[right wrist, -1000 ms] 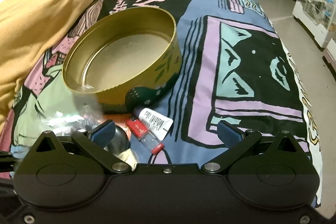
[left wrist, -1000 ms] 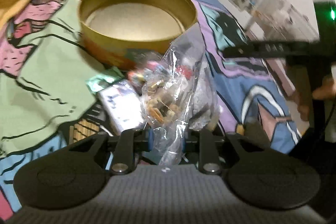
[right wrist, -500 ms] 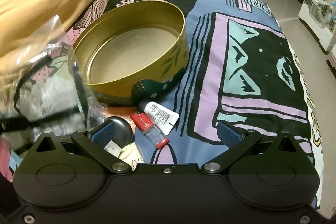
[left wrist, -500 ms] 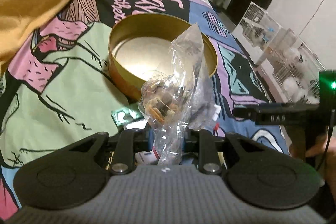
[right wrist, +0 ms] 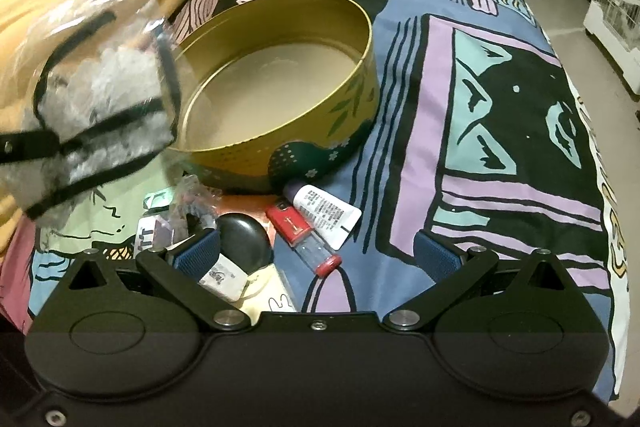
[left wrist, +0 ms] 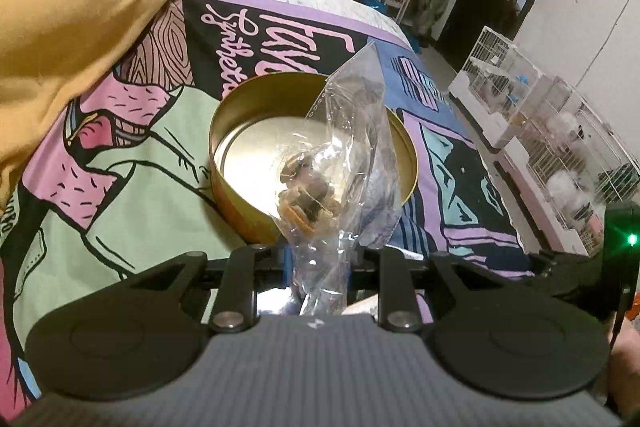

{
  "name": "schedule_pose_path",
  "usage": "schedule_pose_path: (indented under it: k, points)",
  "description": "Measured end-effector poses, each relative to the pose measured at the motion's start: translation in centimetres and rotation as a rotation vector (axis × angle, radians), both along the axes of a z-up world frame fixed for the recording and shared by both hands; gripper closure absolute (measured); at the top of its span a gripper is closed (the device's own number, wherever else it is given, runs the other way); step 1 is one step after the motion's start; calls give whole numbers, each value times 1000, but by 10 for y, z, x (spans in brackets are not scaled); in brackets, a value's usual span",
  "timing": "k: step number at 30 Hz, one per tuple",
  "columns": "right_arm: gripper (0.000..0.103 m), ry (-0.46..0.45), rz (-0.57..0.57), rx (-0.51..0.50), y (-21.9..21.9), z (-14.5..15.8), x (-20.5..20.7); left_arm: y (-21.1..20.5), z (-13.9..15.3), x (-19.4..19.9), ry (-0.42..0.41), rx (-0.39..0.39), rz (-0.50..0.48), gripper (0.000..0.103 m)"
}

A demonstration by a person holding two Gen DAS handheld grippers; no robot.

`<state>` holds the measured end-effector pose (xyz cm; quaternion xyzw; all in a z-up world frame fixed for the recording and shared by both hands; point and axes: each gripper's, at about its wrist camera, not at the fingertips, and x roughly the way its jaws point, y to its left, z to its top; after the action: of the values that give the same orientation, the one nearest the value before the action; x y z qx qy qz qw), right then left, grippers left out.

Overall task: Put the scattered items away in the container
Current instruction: 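Carry the bag over the gold tin and release it with the left gripper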

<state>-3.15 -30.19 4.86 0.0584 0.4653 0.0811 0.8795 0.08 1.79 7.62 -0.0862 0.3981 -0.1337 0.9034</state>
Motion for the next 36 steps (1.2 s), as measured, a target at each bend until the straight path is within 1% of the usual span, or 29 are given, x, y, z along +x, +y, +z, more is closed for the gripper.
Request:
schedule_pose_path:
  k: [10,22,36]
  points:
    - [0,10,40,-1,7,-3,-1,-10,9,22,-20,5,11,77]
    - [0,16,56,4,9,-5,2,-18,13,43,-33,14,27,77]
    - [0,25,77,15,11,-6,4,-31,2,69,-10,42,12,77]
